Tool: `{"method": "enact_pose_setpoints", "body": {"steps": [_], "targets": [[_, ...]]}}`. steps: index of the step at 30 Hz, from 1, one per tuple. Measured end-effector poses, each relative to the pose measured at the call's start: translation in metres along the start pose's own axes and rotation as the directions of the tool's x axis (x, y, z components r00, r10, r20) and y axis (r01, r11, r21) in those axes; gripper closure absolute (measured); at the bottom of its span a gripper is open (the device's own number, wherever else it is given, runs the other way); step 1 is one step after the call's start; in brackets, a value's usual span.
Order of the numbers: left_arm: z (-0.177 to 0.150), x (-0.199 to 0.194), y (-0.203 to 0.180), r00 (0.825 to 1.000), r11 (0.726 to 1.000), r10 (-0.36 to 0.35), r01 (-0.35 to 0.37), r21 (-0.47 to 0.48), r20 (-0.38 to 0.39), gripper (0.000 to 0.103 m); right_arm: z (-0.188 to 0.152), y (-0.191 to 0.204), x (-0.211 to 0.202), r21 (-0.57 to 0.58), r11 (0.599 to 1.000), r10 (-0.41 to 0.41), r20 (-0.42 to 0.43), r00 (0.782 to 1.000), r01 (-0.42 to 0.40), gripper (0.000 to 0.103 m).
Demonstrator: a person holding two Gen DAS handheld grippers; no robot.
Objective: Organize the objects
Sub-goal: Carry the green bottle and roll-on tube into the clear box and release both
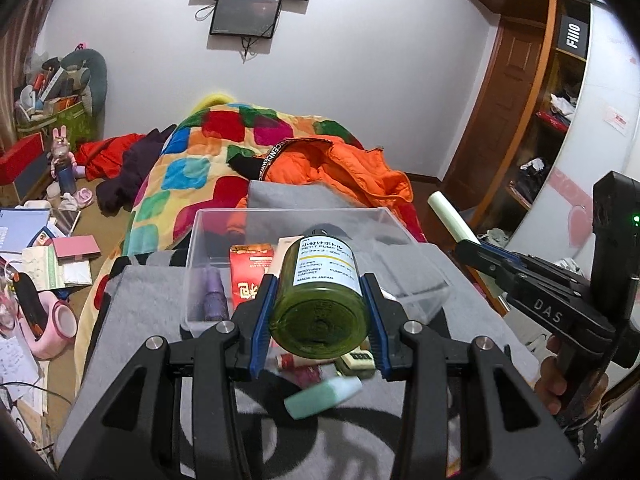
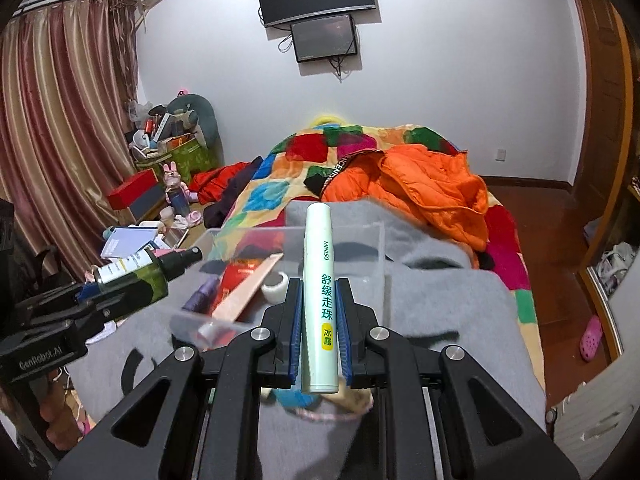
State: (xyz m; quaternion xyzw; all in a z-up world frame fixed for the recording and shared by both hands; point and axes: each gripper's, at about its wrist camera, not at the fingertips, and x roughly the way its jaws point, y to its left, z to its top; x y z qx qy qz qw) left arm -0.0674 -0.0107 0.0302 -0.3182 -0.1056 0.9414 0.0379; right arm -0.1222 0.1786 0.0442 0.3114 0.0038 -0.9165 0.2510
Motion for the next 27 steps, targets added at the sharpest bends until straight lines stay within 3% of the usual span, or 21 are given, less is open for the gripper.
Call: {"method": "enact_pose_setpoints", "body": {"steps": [13,27], "targets": [[0.017,0.041,0.013,0.999,1.0,0.008,-0.008,-0.022,-0.035,0.062,0.009,0.005,0.052,-0.013,1.0,0.007,-0.076,0.997,-0.008,0.089],[0.016,0.091,0.012,0.991,0.999,-0.022,0.018,-0.032,-0.133,0.062,0.004,0.012,0.095,-0.07,0.998,-0.008,-0.163,0.987,-0.003,0.089]]}}
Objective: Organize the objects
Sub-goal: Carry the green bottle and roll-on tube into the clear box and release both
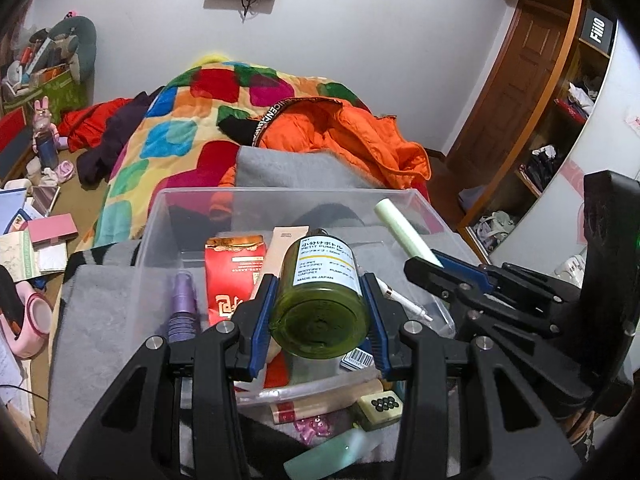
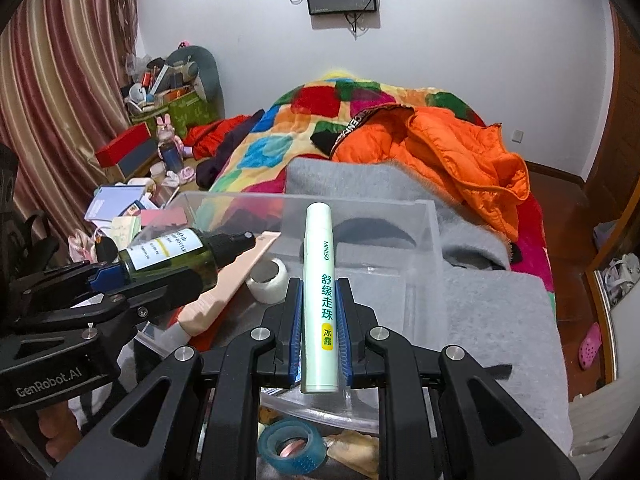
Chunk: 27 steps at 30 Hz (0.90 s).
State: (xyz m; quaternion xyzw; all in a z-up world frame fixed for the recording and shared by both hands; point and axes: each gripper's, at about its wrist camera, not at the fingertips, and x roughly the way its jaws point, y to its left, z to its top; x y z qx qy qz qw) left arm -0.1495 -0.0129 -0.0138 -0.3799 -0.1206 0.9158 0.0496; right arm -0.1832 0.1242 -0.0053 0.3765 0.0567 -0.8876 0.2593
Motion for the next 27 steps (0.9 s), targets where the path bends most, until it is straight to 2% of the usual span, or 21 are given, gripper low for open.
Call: {"method": "enact_pose_setpoints", "body": {"steps": [6,11,20,25,27], "targets": [[-0.001,0.015,-0.002,0.999,1.0,-0.031,0.031,0.001,-0.039,0.062,-0.003,0.002,0.011,-0.023,1.0,-0.017,-0.029,0.999,0.016,0.089],[-0.006,0.021,-0.004,0.997,0.999,-0.03,0.03,0.01,-0.072,0.062,-0.006,0.006,0.015,-0.048,0.999,-0.023,-0.043,0.999,0.021,0.089],[-0.006,0.011,-0.002,0.998,1.0,-0.022,0.023,0.015,-0.063,0.062,-0.006,0.01,0.009,-0.074,0.996,-0.048,-0.036,0.998,0.046,0.089],[-0.007,-0.002,-0.004,0.999,1.0,-0.013,0.014,0.025,-0.046,0.061,-0.008,0.008,0.004,-0.07,0.997,-0.042,-0.038,0.998,0.039,0.083],[-0.008,-0.009,-0.004,0.999,0.999,-0.004,0.005,0.031,-0.033,0.056,-0.008,0.007,0.0,-0.066,0.997,-0.042,-0.031,0.999,0.04,0.076]]}}
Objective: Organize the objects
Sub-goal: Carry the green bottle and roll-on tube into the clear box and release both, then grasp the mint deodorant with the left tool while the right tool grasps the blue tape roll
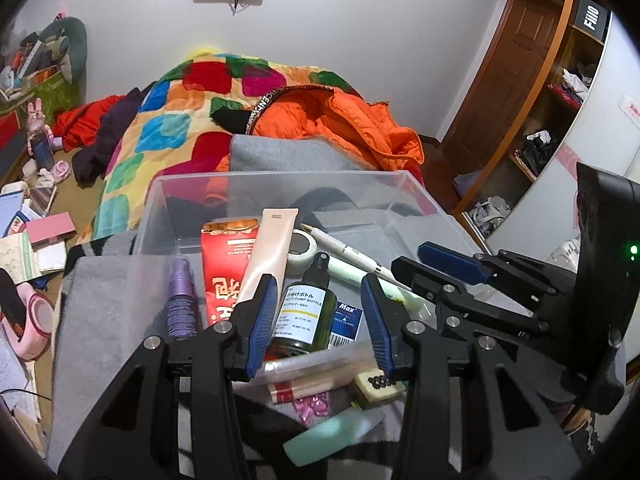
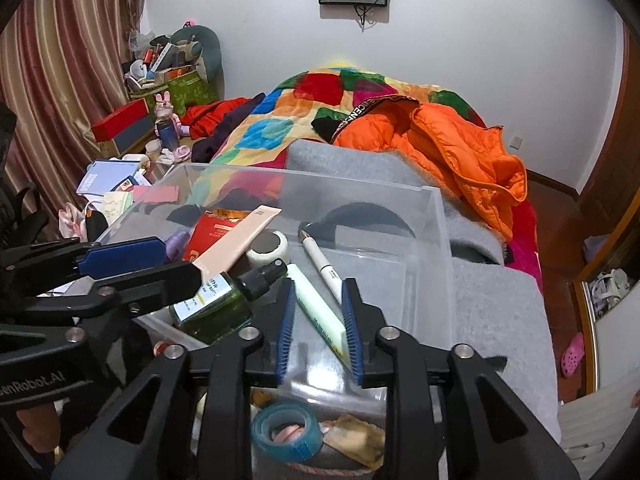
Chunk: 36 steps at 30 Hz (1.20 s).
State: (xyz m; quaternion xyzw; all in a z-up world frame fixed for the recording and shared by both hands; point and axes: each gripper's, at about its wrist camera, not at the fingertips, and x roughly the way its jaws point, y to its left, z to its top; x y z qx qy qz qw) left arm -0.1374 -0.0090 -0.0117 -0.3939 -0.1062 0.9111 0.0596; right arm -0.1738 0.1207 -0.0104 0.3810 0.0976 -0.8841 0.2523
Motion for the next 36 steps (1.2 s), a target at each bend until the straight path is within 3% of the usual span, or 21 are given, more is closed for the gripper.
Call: {"method": "enact_pose_setpoints", "body": {"steps": [9,12,19,29,36], "targets": [[-0.014,-0.036,-0.002,0.999,1.0,0.019,-0.02,0.023,0.047,0.039,-0.009,-0.007,-0.036,0.014,1.0,-0.014,0.064,0.998,0.013,0.046],[-0.023,-0.046,-0.005,0.998,0.998,0.039,-0.042,0.051,0.053,0.034,-0.015,-0.012,-0.049,0.024,1.0,-0.022,0.083,0.996,0.02,0.042],[-0.052,-0.049,-0.006,0.999,0.995,0.051,-0.052,0.086,0.01,0.029,-0.038,-0.024,-0.067,0.04,0.999,-0.04,0.079,0.996,0.037,0.037],[-0.095,-0.005,-0.001,0.986,0.999,0.025,-0.017,0.049,-0.166,0.029,-0.079,-0.028,-0.053,0.066,0.998,-0.006,-0.026,1.0,0.008,0.036],[-0.094,0.004,-0.016,0.986,0.993,0.037,-0.019,0.114,-0.161,0.024,-0.081,-0.018,-0.038,0.042,0.998,0.043,-0.055,0.998,-0.041,0.036]]}}
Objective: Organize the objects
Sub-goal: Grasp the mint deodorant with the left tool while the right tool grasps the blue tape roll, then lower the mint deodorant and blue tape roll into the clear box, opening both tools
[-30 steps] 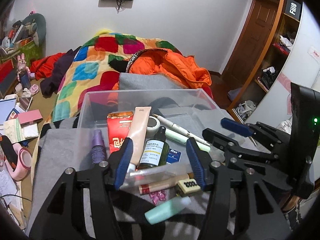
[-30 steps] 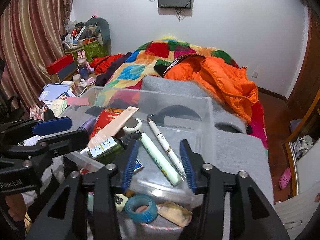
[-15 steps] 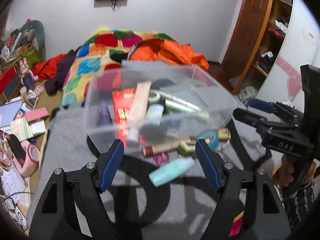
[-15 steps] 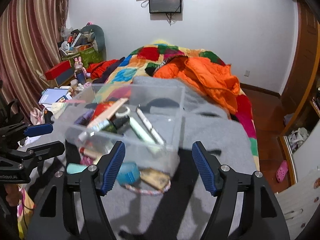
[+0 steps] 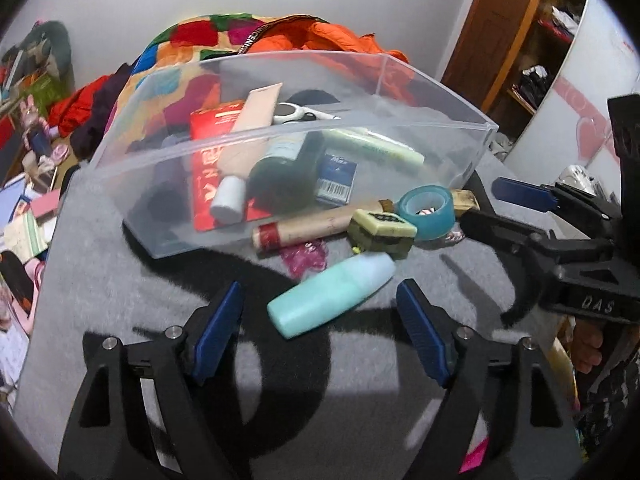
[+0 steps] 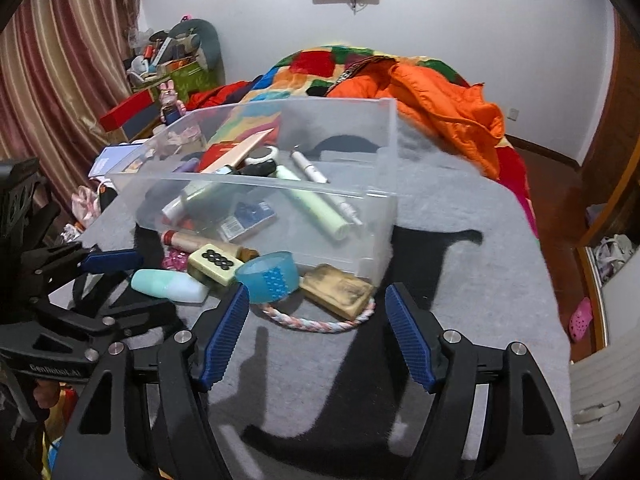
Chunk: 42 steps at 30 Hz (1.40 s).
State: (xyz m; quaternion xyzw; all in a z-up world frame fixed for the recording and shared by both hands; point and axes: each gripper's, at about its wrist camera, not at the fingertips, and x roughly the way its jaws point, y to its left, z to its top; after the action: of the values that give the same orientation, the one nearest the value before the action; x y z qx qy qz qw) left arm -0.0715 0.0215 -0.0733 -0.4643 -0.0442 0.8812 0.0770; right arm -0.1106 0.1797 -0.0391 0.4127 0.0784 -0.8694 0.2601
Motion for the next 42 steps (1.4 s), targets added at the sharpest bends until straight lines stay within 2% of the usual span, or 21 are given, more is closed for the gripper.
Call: {"method": "enact_pose_setpoints", "body": {"steps": [2,10,15,18,20,30,31,34,42], "targets": [[0.003,0.004,-0.001,1.0,1.0,-0.009,0.009,0.007,-0.001,0.024,0.001,0.004,0.004,-0.008,1.0,0.007,-0.006,1.0,-0.007,0.036],[-0.008,-0.001,-0.01,1.0,0.998,0.006,-0.008,0.065,0.027,0.059,0.007,0.02,0.023,-0.059,0.998,0.023,-0.032,0.999,-0.025,0.037],[-0.019,-0.012,-0.009,0.999,0.997,-0.025,0.024,0.071,0.022,0.059,0.005,0.031,0.023,-0.095,0.993,0.068,-0.036,0.997,-0.071,0.06],[-0.024,-0.018,-0.012,0.999,0.996,-0.04,0.039,0.083,0.012,0.06,0.002,0.033,0.021,-0.112,0.992,0.053,-0.039,0.998,-0.057,0.069],[-0.026,-0.02,-0.015,0.999,0.994,-0.054,0.054,0.098,0.003,0.063,0.0,0.031,0.021,-0.108,0.992,0.055,-0.042,0.998,-0.06,0.069],[-0.013,-0.006,-0.022,0.999,0.991,-0.037,0.037,0.13,0.004,0.063,-0.005,0.021,0.0,-0.062,0.996,0.069,-0.015,0.998,-0.069,0.069],[-0.013,-0.004,-0.023,0.999,0.99,-0.031,0.03,0.135,0.006,0.064,-0.005,0.021,-0.003,-0.058,0.996,0.07,-0.008,0.998,-0.07,0.069],[-0.016,-0.005,-0.029,0.999,0.988,-0.027,0.023,0.15,0.026,0.079,-0.005,0.019,-0.012,-0.049,0.996,0.072,0.01,0.997,-0.071,0.069],[-0.021,-0.025,-0.023,0.997,0.995,-0.012,0.005,0.103,0.072,0.079,-0.003,0.019,-0.03,-0.031,0.996,0.081,0.052,0.995,-0.08,0.069]]}}
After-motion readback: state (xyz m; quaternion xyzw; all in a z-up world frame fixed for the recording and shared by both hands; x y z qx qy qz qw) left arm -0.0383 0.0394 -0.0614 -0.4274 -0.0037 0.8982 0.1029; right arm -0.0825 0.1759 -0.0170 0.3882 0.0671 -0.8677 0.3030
